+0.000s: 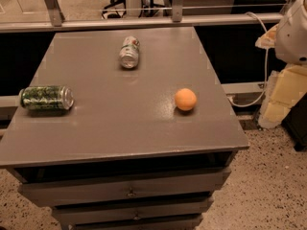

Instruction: Place 7up can upright

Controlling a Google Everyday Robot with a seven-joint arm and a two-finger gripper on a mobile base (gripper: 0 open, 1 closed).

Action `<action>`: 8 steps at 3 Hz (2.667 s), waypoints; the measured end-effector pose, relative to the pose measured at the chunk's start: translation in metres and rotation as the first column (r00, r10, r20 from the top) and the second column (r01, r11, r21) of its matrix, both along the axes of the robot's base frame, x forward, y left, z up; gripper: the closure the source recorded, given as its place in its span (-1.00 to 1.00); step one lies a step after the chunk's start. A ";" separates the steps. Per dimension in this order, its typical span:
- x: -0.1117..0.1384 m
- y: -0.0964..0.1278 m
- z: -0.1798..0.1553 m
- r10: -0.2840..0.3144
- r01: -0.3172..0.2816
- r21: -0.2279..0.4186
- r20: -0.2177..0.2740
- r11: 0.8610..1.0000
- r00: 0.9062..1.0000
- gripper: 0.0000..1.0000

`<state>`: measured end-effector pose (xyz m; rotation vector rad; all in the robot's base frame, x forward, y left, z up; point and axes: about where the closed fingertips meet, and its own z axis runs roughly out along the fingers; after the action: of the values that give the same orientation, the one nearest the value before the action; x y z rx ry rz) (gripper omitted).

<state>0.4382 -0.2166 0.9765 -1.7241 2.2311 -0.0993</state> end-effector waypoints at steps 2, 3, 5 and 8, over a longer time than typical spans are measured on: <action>0.005 0.005 0.000 -0.004 0.004 0.014 0.015 1.000 1.000 -1.00; 0.041 0.032 -0.007 -0.022 0.020 0.079 0.032 0.997 0.999 -1.00; 0.141 0.102 -0.022 -0.289 0.277 0.303 -0.004 0.912 0.957 -1.00; 0.216 0.168 -0.007 -0.408 0.373 0.510 -0.047 0.775 0.912 -1.00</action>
Offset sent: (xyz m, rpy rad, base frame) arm 0.0122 0.0100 -0.0051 0.0330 -0.0126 -0.0079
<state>0.6546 -0.0484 0.9691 -0.9504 2.2628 0.3143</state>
